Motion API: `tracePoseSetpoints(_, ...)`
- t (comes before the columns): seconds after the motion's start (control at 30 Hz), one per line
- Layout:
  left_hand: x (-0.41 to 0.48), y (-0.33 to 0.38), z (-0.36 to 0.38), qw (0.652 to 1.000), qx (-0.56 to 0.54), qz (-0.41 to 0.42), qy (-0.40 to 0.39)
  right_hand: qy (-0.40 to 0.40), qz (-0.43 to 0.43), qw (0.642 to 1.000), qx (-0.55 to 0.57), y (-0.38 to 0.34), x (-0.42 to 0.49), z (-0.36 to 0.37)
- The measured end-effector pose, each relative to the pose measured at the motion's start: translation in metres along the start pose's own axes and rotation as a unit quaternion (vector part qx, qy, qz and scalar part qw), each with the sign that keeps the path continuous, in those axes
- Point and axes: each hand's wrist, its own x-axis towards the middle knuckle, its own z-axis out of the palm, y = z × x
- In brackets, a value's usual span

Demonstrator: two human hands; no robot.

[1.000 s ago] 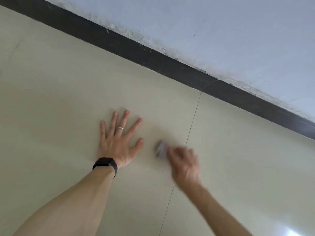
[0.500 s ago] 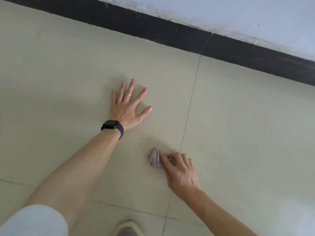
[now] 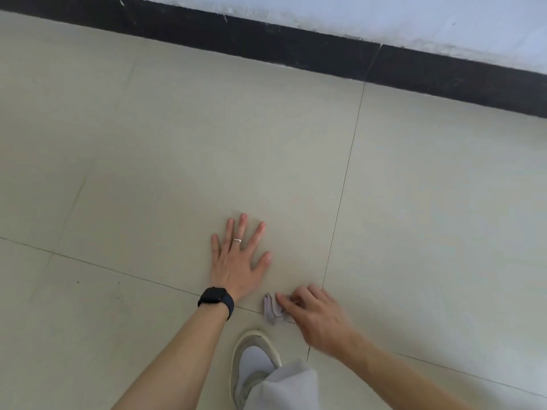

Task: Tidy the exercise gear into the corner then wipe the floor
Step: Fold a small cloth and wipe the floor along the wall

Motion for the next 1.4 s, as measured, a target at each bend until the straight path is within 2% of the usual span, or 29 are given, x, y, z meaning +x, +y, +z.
tracePoseSetpoints(0.07,-0.003,-0.002,-0.006,1.000,-0.014,-0.002,0.016,-0.022,-0.061,0.998,-0.015,0.019,0.018,-0.010)
tracePoseSetpoints(0.1,-0.006,-0.006,-0.008,0.999,-0.021,-0.012,0.026,-0.001,-0.046,0.998,-0.039,0.032,0.038,-0.015)
tracePoseSetpoints(0.13,-0.008,-0.011,-0.010,0.999,-0.026,-0.030,0.034,0.027,0.010,0.998,-0.053,0.044,0.061,-0.022)
tracePoseSetpoints(0.17,-0.011,-0.018,-0.011,0.997,-0.029,-0.053,0.037,0.063,0.100,0.992,-0.052,0.056,0.083,-0.028)
tracePoseSetpoints(0.23,-0.016,-0.035,-0.012,0.993,-0.035,-0.104,0.033,0.113,0.288,0.951,-0.005,0.061,0.115,-0.031)
tracePoseSetpoints(0.27,-0.019,-0.044,-0.014,0.991,-0.041,-0.126,0.026,0.126,0.307,0.943,0.003,0.049,0.120,-0.027)
tracePoseSetpoints(0.3,-0.022,-0.053,-0.016,0.988,-0.051,-0.144,0.019,0.121,0.267,0.956,-0.001,0.032,0.120,-0.019)
tracePoseSetpoints(0.37,-0.025,-0.068,-0.021,0.985,-0.069,-0.157,0.001,0.050,0.065,0.997,-0.007,-0.008,0.103,0.001)
tracePoseSetpoints(0.4,-0.026,-0.074,-0.024,0.986,-0.071,-0.151,-0.005,0.011,-0.047,0.999,-0.017,-0.020,0.093,0.009)
tracePoseSetpoints(0.47,-0.024,-0.081,-0.030,0.989,-0.076,-0.128,0.013,-0.030,-0.171,0.984,-0.031,-0.016,0.101,0.010)
tracePoseSetpoints(0.5,-0.023,-0.086,-0.033,0.988,-0.080,-0.128,0.030,-0.023,-0.187,0.981,-0.050,-0.007,0.117,0.007)
tracePoseSetpoints(0.57,-0.020,-0.100,-0.038,0.981,-0.078,-0.162,0.066,0.024,-0.134,0.986,-0.093,0.008,0.156,0.000)
tracePoseSetpoints(0.67,-0.024,-0.134,-0.043,0.967,-0.070,-0.234,0.074,0.081,0.100,0.988,-0.083,0.028,0.205,-0.009)
tracePoseSetpoints(0.7,-0.026,-0.147,-0.046,0.963,-0.068,-0.251,0.072,0.090,0.153,0.982,-0.070,0.022,0.211,-0.006)
tracePoseSetpoints(0.73,-0.028,-0.161,-0.050,0.959,-0.068,-0.265,0.073,0.097,0.163,0.980,-0.063,0.010,0.211,0.000)
tracePoseSetpoints(0.77,-0.030,-0.174,-0.055,0.956,-0.069,-0.276,0.076,0.097,0.126,0.986,-0.051,-0.008,0.208,0.008)
tracePoseSetpoints(0.83,-0.031,-0.200,-0.064,0.951,-0.072,-0.294,0.068,0.057,-0.065,0.995,-0.042,-0.049,0.189,0.030)
tracePoseSetpoints(0.9,-0.032,-0.221,-0.070,0.949,-0.080,-0.302,0.044,-0.006,-0.246,0.968,-0.055,-0.071,0.188,0.041)
tracePoseSetpoints(0.93,-0.033,-0.228,-0.072,0.950,-0.079,-0.301,0.035,-0.021,-0.286,0.956,-0.059,-0.074,0.206,0.040)
tracePoseSetpoints(1.0,-0.036,-0.238,-0.074,0.952,-0.080,-0.291,0.049,-0.002,-0.261,0.962,-0.084,-0.077,0.258,0.038)
tracePoseSetpoints(1.1,-0.035,-0.251,-0.077,0.940,-0.104,-0.300,0.125,0.013,-0.046,0.996,-0.081,-0.084,0.340,0.033)
tracePoseSetpoints(1.17,-0.032,-0.270,-0.079,0.924,-0.102,-0.338,0.146,0.028,0.022,0.997,-0.062,-0.107,0.362,0.043)
tracePoseSetpoints(1.2,-0.030,-0.282,-0.079,0.920,-0.100,-0.354,0.136,0.035,0.004,0.998,-0.053,-0.124,0.361,0.052)
tracePoseSetpoints(1.23,-0.029,-0.292,-0.078,0.920,-0.097,-0.362,0.117,0.029,-0.053,0.997,-0.043,-0.142,0.353,0.061)
tracePoseSetpoints(1.33,-0.032,-0.314,-0.074,0.931,-0.089,-0.348,0.072,-0.021,-0.299,0.953,-0.045,-0.174,0.335,0.083)
tracePoseSetpoints(1.37,-0.035,-0.319,-0.073,0.934,-0.089,-0.340,0.069,-0.027,-0.334,0.941,-0.049,-0.176,0.347,0.085)
tracePoseSetpoints(1.4,-0.038,-0.324,-0.074,0.936,-0.089,-0.334,0.069,-0.017,-0.334,0.941,-0.059,-0.180,0.367,0.086)
